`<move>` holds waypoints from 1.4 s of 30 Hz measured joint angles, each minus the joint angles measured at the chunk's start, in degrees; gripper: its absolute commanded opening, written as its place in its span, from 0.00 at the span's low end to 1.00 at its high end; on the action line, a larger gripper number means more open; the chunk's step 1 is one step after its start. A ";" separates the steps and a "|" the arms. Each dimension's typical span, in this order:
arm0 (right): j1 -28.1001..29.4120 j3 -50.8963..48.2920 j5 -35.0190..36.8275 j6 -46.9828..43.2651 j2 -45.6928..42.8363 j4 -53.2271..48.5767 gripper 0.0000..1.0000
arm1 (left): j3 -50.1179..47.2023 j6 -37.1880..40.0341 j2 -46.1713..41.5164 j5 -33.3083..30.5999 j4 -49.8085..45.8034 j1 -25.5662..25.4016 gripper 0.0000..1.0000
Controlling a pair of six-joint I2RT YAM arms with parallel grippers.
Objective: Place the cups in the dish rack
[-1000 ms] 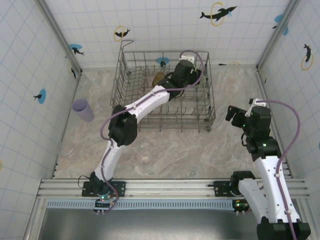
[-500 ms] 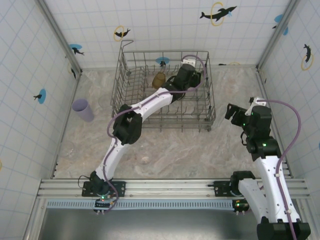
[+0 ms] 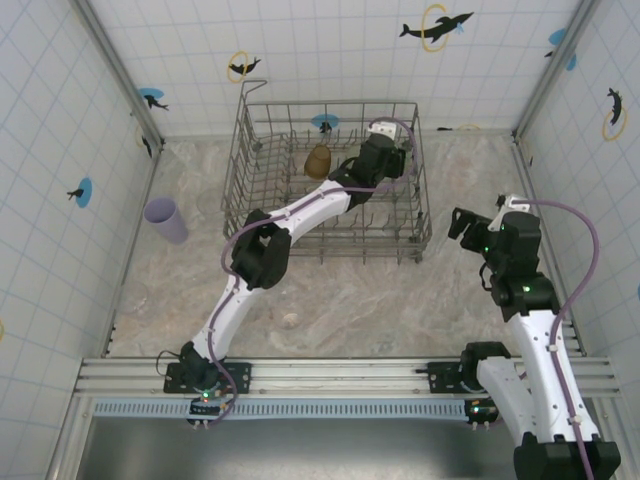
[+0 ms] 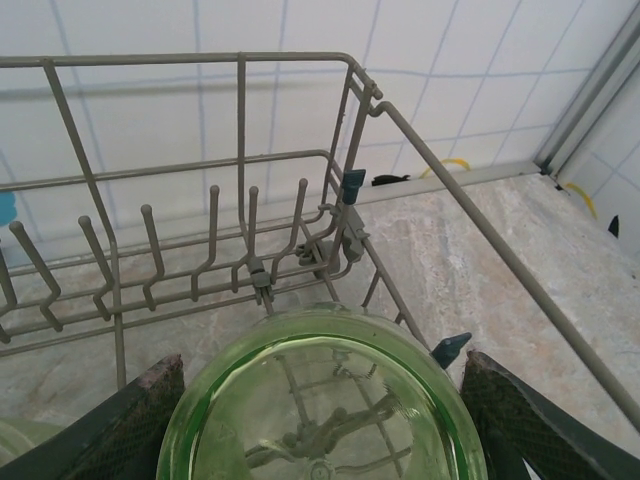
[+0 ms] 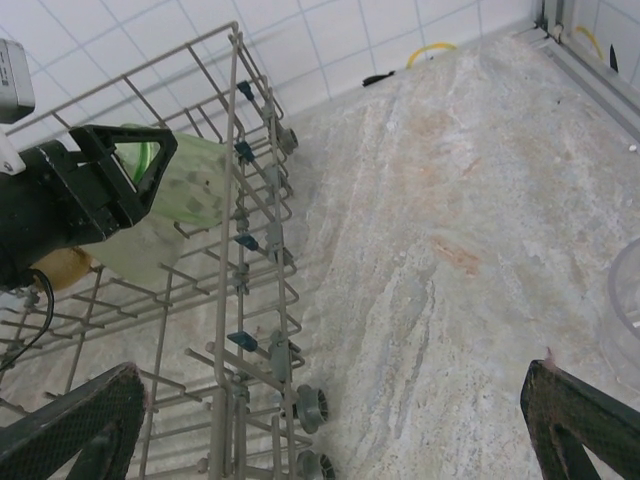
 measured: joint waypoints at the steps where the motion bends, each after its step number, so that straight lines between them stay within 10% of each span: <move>1: 0.00 -0.31 -0.07 0.02 0.11 0.02 1.00 | 0.02 0.22 0.44 0.00 0.39 0.00 0.08; 10: 0.00 -0.87 -0.92 0.04 0.55 1.18 1.00 | 0.13 1.60 2.05 -1.07 3.28 -0.59 0.71; 16: -0.07 -1.16 -1.55 0.04 0.72 1.49 1.00 | -0.92 -0.52 1.92 -0.76 5.86 -0.59 0.93; 42: -0.37 -1.14 -4.70 0.24 0.72 -0.20 1.00 | -14.86 -2.91 -21.55 0.37 15.23 -3.52 0.98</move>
